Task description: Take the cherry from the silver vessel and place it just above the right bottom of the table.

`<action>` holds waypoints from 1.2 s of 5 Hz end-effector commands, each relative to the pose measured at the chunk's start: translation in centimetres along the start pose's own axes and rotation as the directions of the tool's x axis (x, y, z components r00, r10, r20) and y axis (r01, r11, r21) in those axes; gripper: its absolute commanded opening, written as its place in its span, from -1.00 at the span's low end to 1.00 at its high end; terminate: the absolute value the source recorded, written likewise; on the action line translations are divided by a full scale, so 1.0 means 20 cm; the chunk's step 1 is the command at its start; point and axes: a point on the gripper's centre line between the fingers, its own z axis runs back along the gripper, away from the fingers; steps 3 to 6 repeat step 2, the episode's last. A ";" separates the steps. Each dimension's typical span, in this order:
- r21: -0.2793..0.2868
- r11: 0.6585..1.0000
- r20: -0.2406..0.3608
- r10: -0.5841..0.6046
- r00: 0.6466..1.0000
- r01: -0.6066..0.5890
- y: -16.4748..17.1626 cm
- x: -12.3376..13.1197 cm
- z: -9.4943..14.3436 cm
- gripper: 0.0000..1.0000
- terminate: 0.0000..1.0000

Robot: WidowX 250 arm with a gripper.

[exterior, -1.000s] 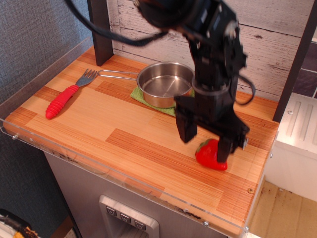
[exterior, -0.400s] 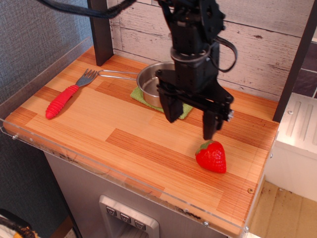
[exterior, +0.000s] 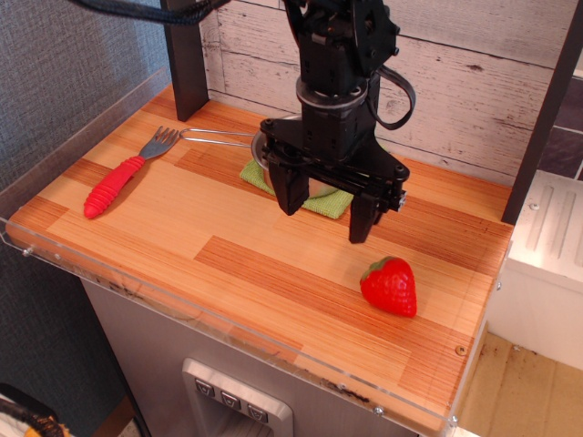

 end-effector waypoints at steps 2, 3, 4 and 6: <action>-0.022 1.000 0.070 0.016 0.997 -0.014 0.03 0.02 0.08 1.00 1.00; -0.022 1.000 0.070 0.016 0.997 -0.014 0.03 0.02 0.08 1.00 1.00; -0.022 1.000 0.070 0.016 0.997 -0.014 0.03 0.02 0.08 1.00 1.00; -0.022 1.000 0.070 0.016 0.997 -0.014 0.03 0.02 0.08 1.00 1.00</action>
